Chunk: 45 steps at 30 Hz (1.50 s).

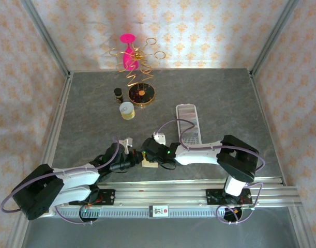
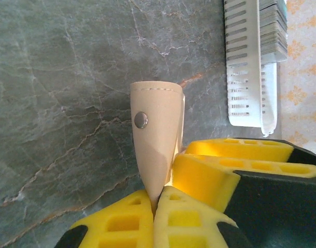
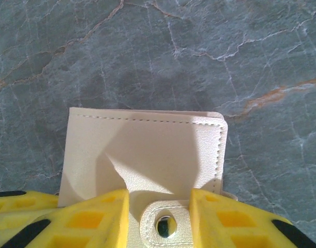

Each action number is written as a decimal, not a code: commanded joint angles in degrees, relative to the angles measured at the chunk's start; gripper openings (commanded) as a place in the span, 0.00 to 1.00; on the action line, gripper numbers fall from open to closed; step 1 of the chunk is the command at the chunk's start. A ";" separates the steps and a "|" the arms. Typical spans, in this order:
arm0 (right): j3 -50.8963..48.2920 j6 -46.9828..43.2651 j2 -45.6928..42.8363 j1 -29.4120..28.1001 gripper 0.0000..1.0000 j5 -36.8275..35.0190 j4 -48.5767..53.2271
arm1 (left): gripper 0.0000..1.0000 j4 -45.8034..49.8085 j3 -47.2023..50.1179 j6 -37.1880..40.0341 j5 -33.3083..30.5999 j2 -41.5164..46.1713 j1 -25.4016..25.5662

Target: Put the credit cards into the card holder

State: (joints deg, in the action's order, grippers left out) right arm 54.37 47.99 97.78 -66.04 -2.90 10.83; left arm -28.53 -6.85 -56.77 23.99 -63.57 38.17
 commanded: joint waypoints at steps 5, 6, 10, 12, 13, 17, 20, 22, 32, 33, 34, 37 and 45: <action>-2.90 1.21 -2.04 0.33 0.31 -0.18 0.99 | 0.00 -3.00 0.00 -1.01 -0.38 4.76 0.40; -3.03 1.23 -2.19 0.30 0.29 -0.18 1.06 | 0.00 -2.78 -0.08 -0.88 -0.58 5.20 0.32; -3.00 1.09 -2.71 0.32 0.22 -0.52 2.17 | 0.00 -2.05 -0.02 -0.98 -1.34 6.74 0.36; -3.04 0.88 -3.02 0.31 0.15 -0.53 2.43 | 0.00 -1.65 0.02 -0.80 -1.64 7.34 0.41; -2.96 0.79 -3.26 0.38 0.12 -0.53 2.57 | 0.00 -0.77 -0.21 -0.43 -1.91 7.70 0.37; -3.03 0.59 -4.02 0.41 0.00 -1.09 3.13 | 0.00 0.26 -0.38 -0.23 -3.04 8.84 0.34; -4.59 1.49 -5.82 0.43 0.00 -3.42 3.12 | 0.00 1.71 -0.37 0.03 -4.37 9.63 0.34; -6.32 2.18 -7.26 0.95 0.00 -4.54 2.69 | 0.00 3.06 -0.35 0.30 -5.35 10.18 0.32; -13.22 1.56 -13.17 4.22 0.00 -2.20 -3.35 | 0.00 3.99 0.52 0.10 -5.68 10.86 0.36; -13.24 1.21 -13.39 4.02 0.00 -1.67 -4.14 | 0.00 3.32 0.69 -0.13 -5.17 10.34 0.41; -13.15 0.91 -13.71 3.91 0.00 -1.28 -4.72 | 0.00 2.81 0.70 -0.28 -4.67 9.78 0.41; -13.44 0.47 -15.47 3.57 0.00 -0.80 -5.92 | 0.05 3.02 0.36 -0.13 -4.17 7.80 0.36; -14.44 -0.91 -20.23 1.80 0.00 2.88 -11.04 | 0.62 15.09 -3.99 3.21 -12.64 5.95 0.36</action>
State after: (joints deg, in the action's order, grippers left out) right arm 39.94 48.36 79.05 -63.16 -0.93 2.42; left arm -19.14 -7.57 -55.86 16.49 -57.80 38.63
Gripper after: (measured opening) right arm 0.050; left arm 0.588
